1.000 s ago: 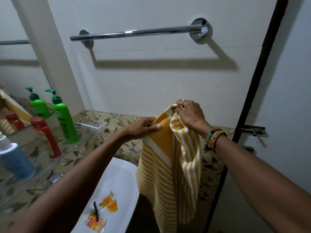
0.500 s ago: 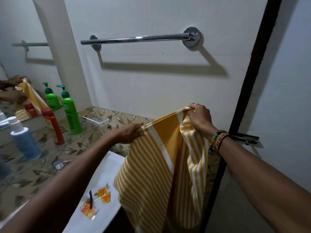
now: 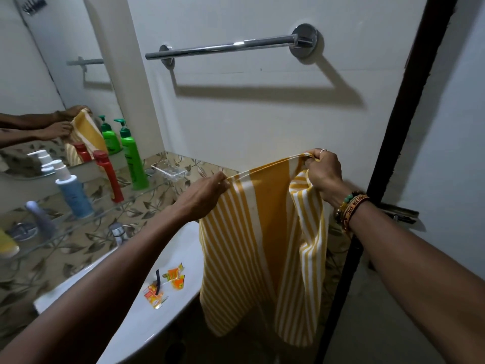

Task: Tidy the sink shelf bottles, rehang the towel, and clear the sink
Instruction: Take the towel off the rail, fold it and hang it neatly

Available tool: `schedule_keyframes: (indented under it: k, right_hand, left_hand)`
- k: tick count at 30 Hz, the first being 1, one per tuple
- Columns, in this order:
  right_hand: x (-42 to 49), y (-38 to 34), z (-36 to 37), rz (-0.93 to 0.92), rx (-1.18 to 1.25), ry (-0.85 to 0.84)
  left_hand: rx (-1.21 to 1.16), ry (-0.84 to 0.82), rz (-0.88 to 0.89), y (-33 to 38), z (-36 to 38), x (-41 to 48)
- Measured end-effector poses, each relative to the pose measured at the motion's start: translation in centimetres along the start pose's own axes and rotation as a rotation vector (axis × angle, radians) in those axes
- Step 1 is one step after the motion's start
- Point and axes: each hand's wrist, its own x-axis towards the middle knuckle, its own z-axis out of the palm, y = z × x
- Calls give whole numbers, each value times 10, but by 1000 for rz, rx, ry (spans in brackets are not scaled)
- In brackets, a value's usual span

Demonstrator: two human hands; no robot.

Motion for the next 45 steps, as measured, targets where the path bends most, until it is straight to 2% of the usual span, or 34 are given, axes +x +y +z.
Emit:
schedule_keyframes:
  k: [3, 5, 11, 16, 21, 24, 26, 28, 30, 33, 37, 40, 45]
  right_hand:
    - [-3, -1, 1, 8, 40, -20]
    - [-5, -3, 2, 6, 61, -23]
    - [-9, -13, 9, -15, 51, -65]
    - [-14, -12, 9, -3, 34, -41]
    - [-23, -15, 4, 46, 13, -32]
    - [-35, -21, 7, -5, 105, -169]
    - [-43, -28, 11, -48, 170, -392]
    - [-51, -36, 19, -101, 114, -590]
    - [-60, -43, 30, -171, -35, -678]
    - [-69, -44, 45, -248, -149, -710]
    - [-68, -47, 39, -236, -160, -702]
    - [-68, -46, 31, -244, -204, -719]
    - [-69, -43, 26, -218, -278, -687]
  left_hand:
    - [136, -6, 165, -4, 1, -11]
    - [150, -29, 188, -10, 0, -16]
    - [65, -158, 48, -27, -11, -24]
    - [-237, -60, -72, -34, -21, -28]
    - [-232, -41, -81, -29, -31, -29]
    - [-162, -24, -110, -18, -34, -23]
    - [-163, 6, -98, -4, -34, -17]
    - [-150, 19, -43, 14, -34, -10]
    - [-98, 30, -1, 32, -33, -2]
    - [-104, 48, 16, 48, -31, 8]
    - [-77, 30, 48, 42, -33, 5]
    - [-85, -38, 107, 29, -34, -4]
    - [-82, -153, 100, 19, -29, -16]
